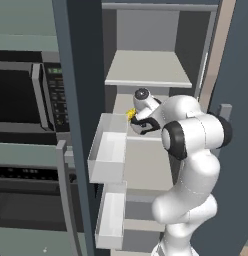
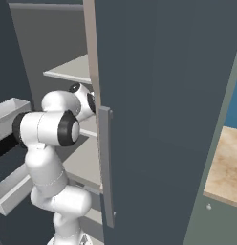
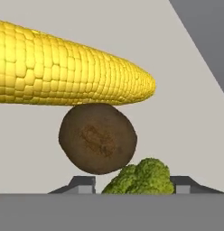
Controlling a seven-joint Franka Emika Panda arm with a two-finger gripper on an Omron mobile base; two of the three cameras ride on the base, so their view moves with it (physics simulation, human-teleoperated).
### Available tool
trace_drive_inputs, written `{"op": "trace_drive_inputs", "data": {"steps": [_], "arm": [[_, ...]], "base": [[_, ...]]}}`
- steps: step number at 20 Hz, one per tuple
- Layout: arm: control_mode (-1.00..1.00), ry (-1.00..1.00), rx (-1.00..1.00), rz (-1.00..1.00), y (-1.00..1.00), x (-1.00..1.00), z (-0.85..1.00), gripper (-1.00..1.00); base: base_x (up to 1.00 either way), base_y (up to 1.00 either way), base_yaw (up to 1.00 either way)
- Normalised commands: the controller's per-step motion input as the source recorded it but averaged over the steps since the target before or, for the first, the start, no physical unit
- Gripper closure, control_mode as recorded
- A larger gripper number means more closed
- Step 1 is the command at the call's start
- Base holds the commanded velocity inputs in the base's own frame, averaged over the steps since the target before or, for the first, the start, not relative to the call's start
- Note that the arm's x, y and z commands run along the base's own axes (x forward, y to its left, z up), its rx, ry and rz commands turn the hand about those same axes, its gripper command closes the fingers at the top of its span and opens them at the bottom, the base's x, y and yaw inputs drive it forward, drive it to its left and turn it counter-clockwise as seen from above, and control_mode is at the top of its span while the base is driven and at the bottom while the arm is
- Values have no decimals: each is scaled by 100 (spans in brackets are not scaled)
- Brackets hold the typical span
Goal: Take the kiwi and broccoli from the highest rack and move them to the second highest rack where the corn and lime are located, to maximize freezer space. Close the freezer door after rearranging.
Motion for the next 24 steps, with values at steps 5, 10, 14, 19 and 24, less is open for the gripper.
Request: {"op": "trace_drive_inputs", "data": {"steps": [5,10,14,19,24], "arm": [[-100,0,0,1,0,-9,-36,-100],[-100,-20,0,0,19,-40,-7,-100],[-100,-19,0,0,31,-62,8,-100],[-100,4,1,-9,26,-86,73,-100],[-100,17,0,-5,20,-78,93,-100]], "base": [[0,0,0],[0,0,0],[0,0,0],[0,0,0],[0,0,0]]}}
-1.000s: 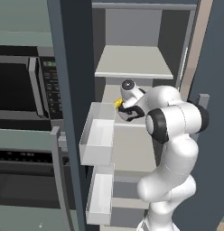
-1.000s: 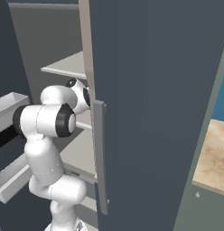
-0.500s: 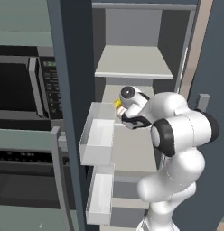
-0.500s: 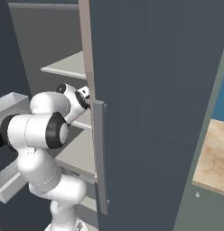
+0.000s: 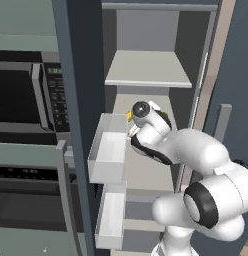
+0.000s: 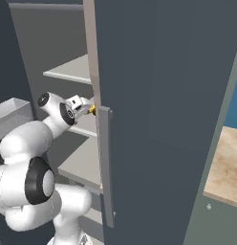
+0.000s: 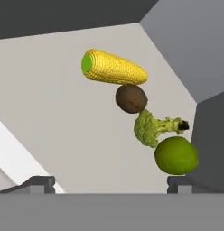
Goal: Take the kiwi and broccoli from the highest rack and move them to the second highest rack where the corn and lime are located, to maximize freezer space. Close the freezer door after rearranging.
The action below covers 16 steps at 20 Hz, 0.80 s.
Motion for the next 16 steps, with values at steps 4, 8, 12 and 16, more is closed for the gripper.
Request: {"op": "trace_drive_inputs", "data": {"steps": [4,8,12,16], "arm": [[-100,12,0,0,5,-88,82,-100],[-100,1,0,0,0,-100,57,-100],[-100,0,0,0,0,-100,44,-100],[-100,4,0,0,0,-100,46,-100]], "base": [[0,0,0],[0,0,0],[0,0,0],[0,0,0]]}}
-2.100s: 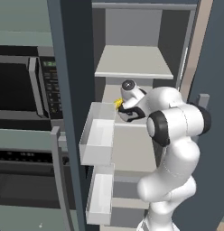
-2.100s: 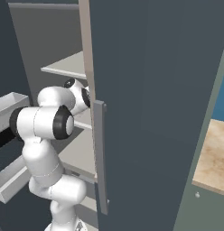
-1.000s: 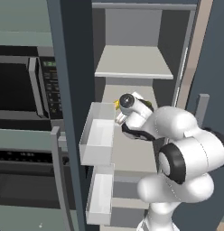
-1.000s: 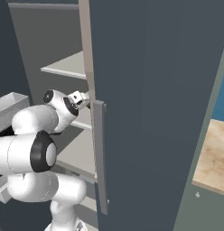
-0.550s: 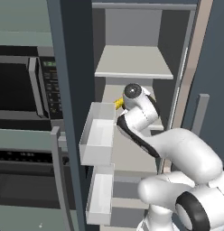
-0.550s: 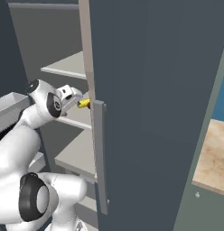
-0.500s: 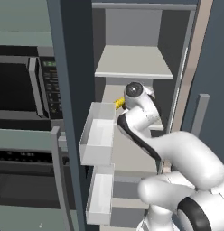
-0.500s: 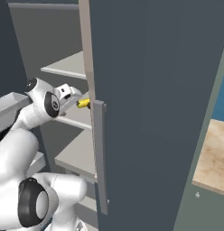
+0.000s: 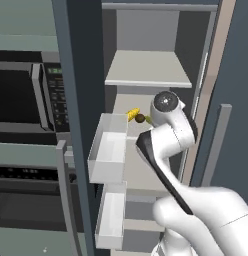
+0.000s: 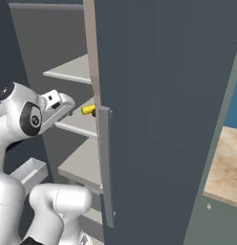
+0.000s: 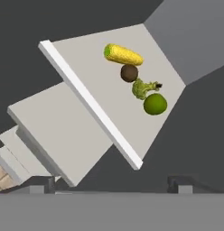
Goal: Take the kiwi and broccoli from the highest rack and move them to the second highest rack where the corn and lime are located, to maximize freezer space. Close the freezer door after rearranging.
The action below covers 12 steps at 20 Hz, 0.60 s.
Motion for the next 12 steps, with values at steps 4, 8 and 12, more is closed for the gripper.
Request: {"op": "trace_drive_inputs", "data": {"steps": [4,8,12], "arm": [[-100,16,0,0,0,-97,29,-100],[-100,13,0,0,-4,-88,-1,-100],[100,0,0,0,0,-67,-20,-100]], "base": [[0,0,0],[0,0,0],[-25,0,0]]}}
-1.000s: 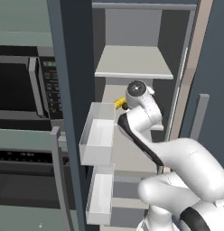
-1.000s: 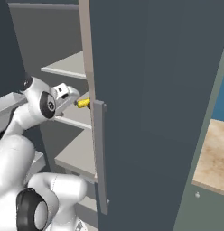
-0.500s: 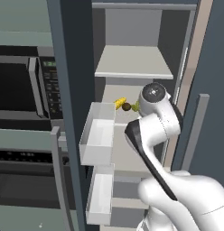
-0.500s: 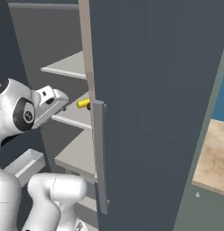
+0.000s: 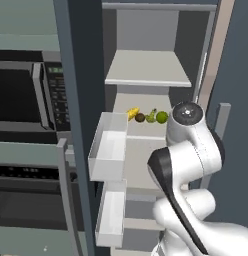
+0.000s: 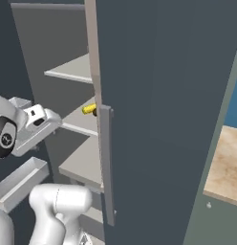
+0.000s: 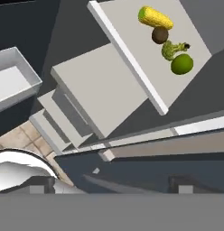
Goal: Take the kiwi and broccoli from the highest rack and move them to the second highest rack where the corn and lime are located, to maximize freezer space. Close the freezer door after rearranging.
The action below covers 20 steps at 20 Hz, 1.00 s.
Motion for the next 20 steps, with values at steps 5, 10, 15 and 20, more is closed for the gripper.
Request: {"op": "trace_drive_inputs", "data": {"steps": [5,10,15,20], "arm": [[100,0,0,0,0,0,0,-100],[100,0,0,0,0,0,0,-100],[100,0,0,0,0,0,0,-100],[100,0,0,0,0,0,0,-100]], "base": [[-100,3,0],[-90,59,-6],[-45,86,-4],[0,91,-30]]}}
